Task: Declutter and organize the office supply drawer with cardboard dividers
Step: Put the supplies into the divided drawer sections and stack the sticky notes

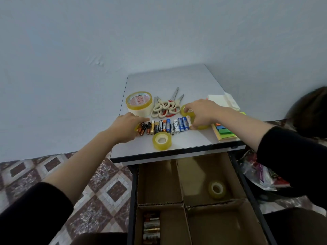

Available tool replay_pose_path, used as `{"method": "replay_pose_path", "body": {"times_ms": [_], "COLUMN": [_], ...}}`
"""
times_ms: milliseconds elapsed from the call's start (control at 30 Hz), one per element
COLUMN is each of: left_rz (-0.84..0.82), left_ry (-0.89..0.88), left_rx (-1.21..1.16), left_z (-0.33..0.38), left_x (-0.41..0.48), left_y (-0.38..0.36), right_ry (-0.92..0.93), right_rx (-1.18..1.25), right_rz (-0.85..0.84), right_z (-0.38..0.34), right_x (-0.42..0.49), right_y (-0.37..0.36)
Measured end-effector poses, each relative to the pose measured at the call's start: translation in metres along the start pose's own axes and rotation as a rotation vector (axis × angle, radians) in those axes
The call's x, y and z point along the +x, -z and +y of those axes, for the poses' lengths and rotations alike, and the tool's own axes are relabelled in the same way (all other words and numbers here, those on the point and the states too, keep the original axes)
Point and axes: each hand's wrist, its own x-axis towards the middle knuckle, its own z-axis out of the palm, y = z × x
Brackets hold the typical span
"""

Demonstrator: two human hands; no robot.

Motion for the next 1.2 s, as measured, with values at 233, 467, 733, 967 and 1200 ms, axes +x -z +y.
{"method": "replay_pose_path", "body": {"times_ms": [233, 467, 733, 967, 1200], "left_rz": [-0.025, -0.047, -0.021, 0.012, 0.087], "left_ry": [-0.015, -0.028, -0.053, -0.033, -0.01], "left_rx": [-0.023, 0.014, 0.043, -0.002, -0.125], "left_z": [-0.001, 0.0, 0.001, 0.001, 0.003], "left_x": [0.004, 0.011, 0.008, 0.001, -0.015], "left_y": [0.001, 0.004, 0.004, 0.007, 0.02], "right_ry": [0.036, 0.004, -0.002, 0.013, -0.008], "right_rx": [0.01, -0.011, 0.03, 0.006, 0.014], "right_rz": [-0.009, -0.036, -0.045, -0.01, 0.068], "right_z": [0.002, 0.005, 0.004, 0.003, 0.001], "right_x": [0.003, 0.005, 0.007, 0.004, -0.007], "right_y": [0.0, -0.003, -0.003, -0.007, 0.001]}}
